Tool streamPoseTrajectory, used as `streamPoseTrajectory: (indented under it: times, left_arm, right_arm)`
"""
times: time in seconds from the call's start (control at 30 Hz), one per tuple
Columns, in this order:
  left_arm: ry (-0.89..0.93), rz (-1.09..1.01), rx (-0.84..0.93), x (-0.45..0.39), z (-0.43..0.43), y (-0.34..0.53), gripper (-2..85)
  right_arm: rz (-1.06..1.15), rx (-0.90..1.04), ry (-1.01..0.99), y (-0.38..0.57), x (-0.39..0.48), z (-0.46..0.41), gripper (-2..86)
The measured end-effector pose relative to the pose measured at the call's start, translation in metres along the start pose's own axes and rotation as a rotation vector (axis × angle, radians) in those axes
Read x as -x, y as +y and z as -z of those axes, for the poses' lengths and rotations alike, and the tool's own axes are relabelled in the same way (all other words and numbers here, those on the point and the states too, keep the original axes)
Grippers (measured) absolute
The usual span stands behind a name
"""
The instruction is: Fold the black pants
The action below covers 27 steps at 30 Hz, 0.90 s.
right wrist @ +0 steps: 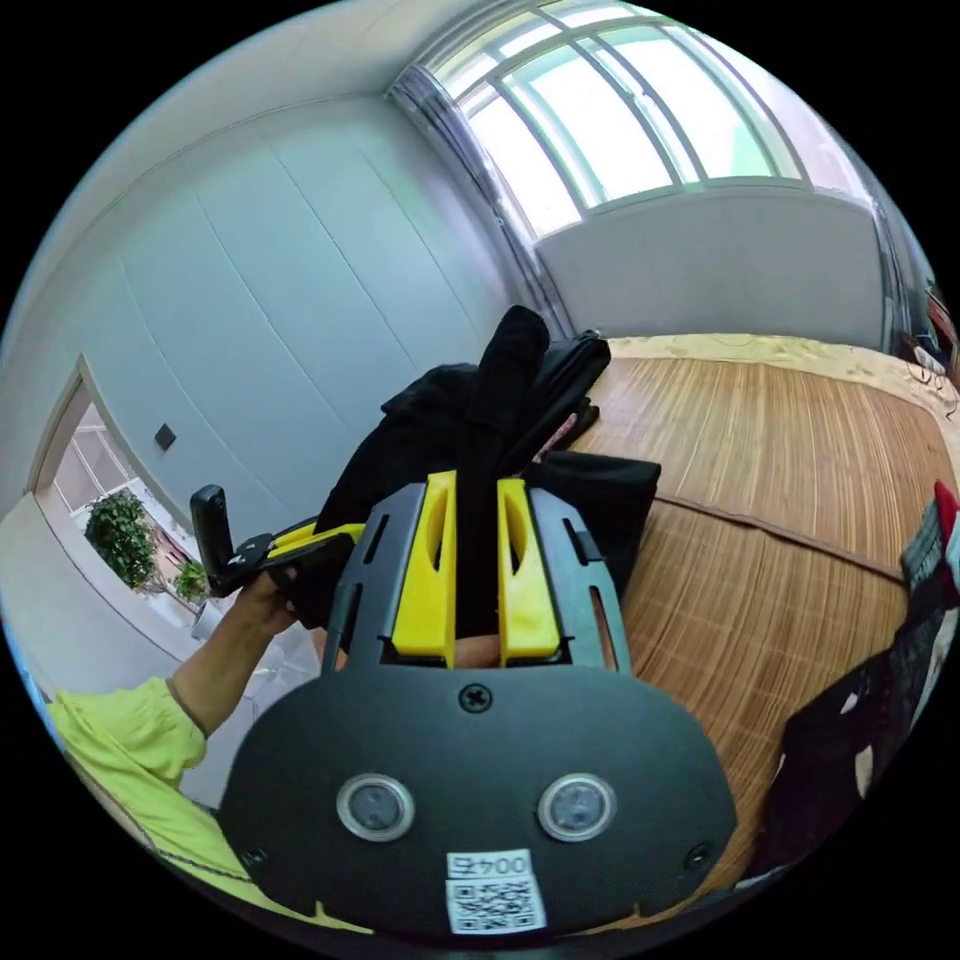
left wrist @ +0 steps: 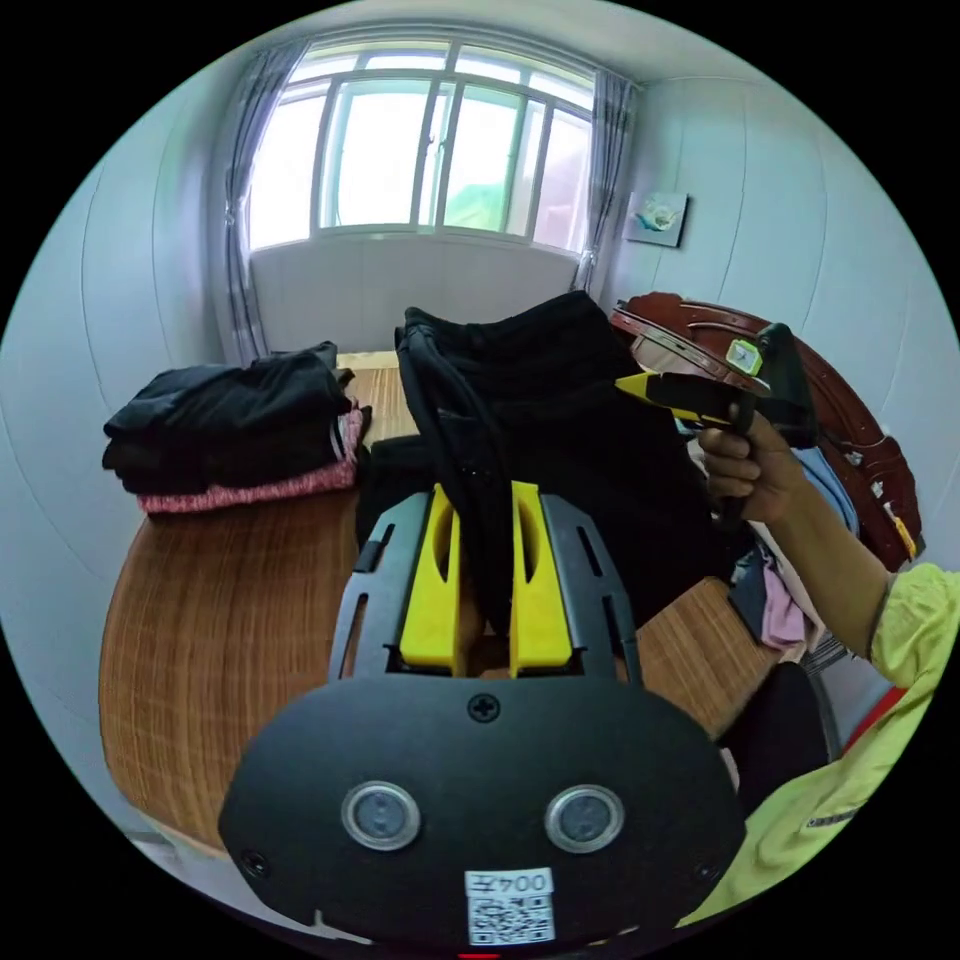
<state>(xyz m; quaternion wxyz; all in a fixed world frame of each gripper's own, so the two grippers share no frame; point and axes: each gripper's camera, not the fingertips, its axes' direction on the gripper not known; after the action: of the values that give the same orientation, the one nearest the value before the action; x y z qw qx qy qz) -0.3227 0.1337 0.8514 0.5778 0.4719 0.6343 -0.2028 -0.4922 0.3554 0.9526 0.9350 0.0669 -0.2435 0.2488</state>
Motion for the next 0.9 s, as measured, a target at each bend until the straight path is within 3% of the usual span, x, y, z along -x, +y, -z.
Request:
streamPoseTrajectory:
  times: [0.17,0.3,0.37,0.43,0.57,0.67,0.77,0.9]
  left_arm:
    - [-0.033,0.026,0.042,0.07,-0.117,-0.018,8.2]
    - [-0.02,0.237,0.246,0.136,-0.236,0.039,7.7]
    - [0.047,0.295,0.14,0.147,-0.235,0.057,7.7]
    - [0.064,0.265,0.127,0.142,-0.229,0.061,7.3]
    - [-0.029,0.22,0.125,0.12,-0.222,0.063,5.8]
    - [-0.09,0.253,-0.002,0.094,-0.173,0.073,2.4]
    - [-0.092,0.107,0.004,0.029,-0.115,0.101,0.9]
    - [-0.094,-0.063,0.195,-0.083,-0.065,0.188,0.4]
  right_arm:
    - [-0.106,0.059,0.068,-0.037,-0.082,-0.083,7.3]
    - [-0.313,0.236,0.16,-0.001,-0.158,-0.161,6.8]
    - [-0.311,0.123,0.042,0.018,-0.172,-0.151,6.6]
    - [-0.304,0.131,0.015,0.021,-0.172,-0.14,6.4]
    - [-0.192,0.089,0.227,0.026,-0.132,-0.091,1.8]
    - [-0.095,-0.023,0.266,0.057,-0.077,-0.017,1.5]
    - [0.023,0.147,0.419,0.128,-0.013,0.044,1.2]
    - [0.068,0.357,0.591,0.254,0.042,0.118,1.1]
